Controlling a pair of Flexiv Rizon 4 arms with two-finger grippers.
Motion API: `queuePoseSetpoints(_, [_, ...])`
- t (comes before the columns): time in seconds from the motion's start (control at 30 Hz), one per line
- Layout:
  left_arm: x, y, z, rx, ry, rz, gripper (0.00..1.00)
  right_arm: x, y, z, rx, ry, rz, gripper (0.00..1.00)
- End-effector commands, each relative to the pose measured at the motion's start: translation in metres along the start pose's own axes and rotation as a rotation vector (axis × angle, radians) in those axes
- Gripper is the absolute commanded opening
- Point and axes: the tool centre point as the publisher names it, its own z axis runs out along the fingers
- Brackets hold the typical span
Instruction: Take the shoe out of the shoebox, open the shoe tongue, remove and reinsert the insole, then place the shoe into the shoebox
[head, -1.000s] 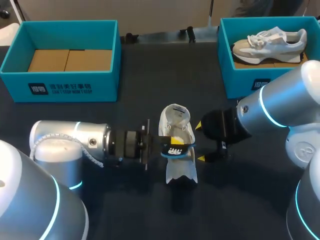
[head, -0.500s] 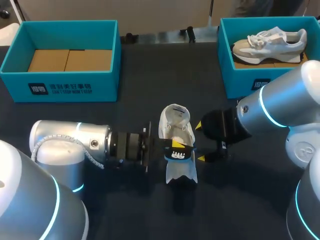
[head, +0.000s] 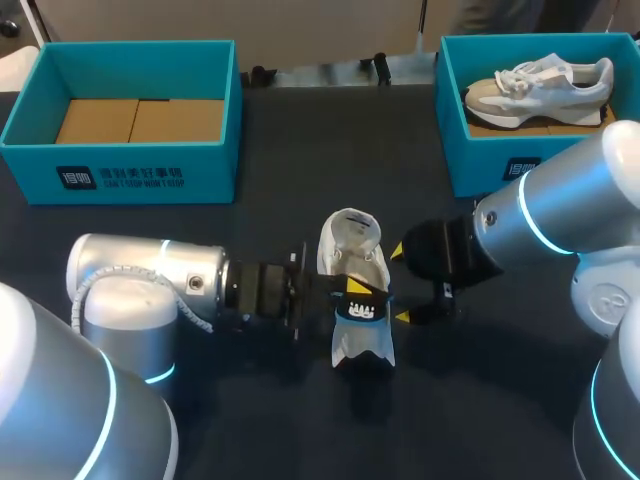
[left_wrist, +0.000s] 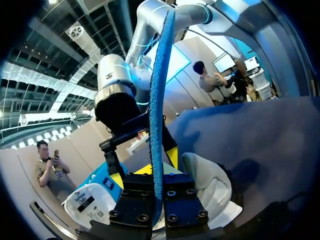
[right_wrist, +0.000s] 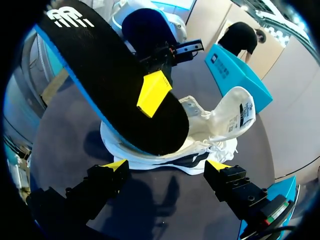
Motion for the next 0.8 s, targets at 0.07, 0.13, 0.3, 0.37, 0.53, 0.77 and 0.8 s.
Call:
queuePoseSetpoints(0.07, [0.001,0.010,0.005,-0.004,0.008,-0.003,0.00,0.001,0.000,0.000,0.001,-0.003,0.000,1.00])
queuePoseSetpoints(0.13, [0.002,0.013,0.004,-0.010,0.009,-0.006,0.00,0.001,0.000,0.000,0.001,-0.003,0.000,1.00])
queuePoseSetpoints(0.3, [0.003,0.019,0.002,-0.019,0.011,-0.007,0.00,0.001,0.000,0.000,0.001,-0.003,0.000,1.00])
queuePoseSetpoints(0.37, [0.003,0.023,0.002,-0.022,0.012,-0.005,0.00,0.001,0.000,0.000,0.001,-0.003,0.000,1.00])
queuePoseSetpoints(0.53, [0.002,0.033,0.000,-0.038,0.007,-0.005,0.00,0.001,0.000,0.000,0.001,-0.003,0.000,1.00])
queuePoseSetpoints(0.77, [0.002,0.026,0.000,-0.028,0.002,-0.014,0.20,0.001,0.000,0.000,0.001,-0.003,0.000,1.00])
queuePoseSetpoints(0.8, [0.002,0.023,0.000,-0.017,0.005,-0.027,0.29,0.001,0.000,0.000,0.001,-0.003,0.000,1.00])
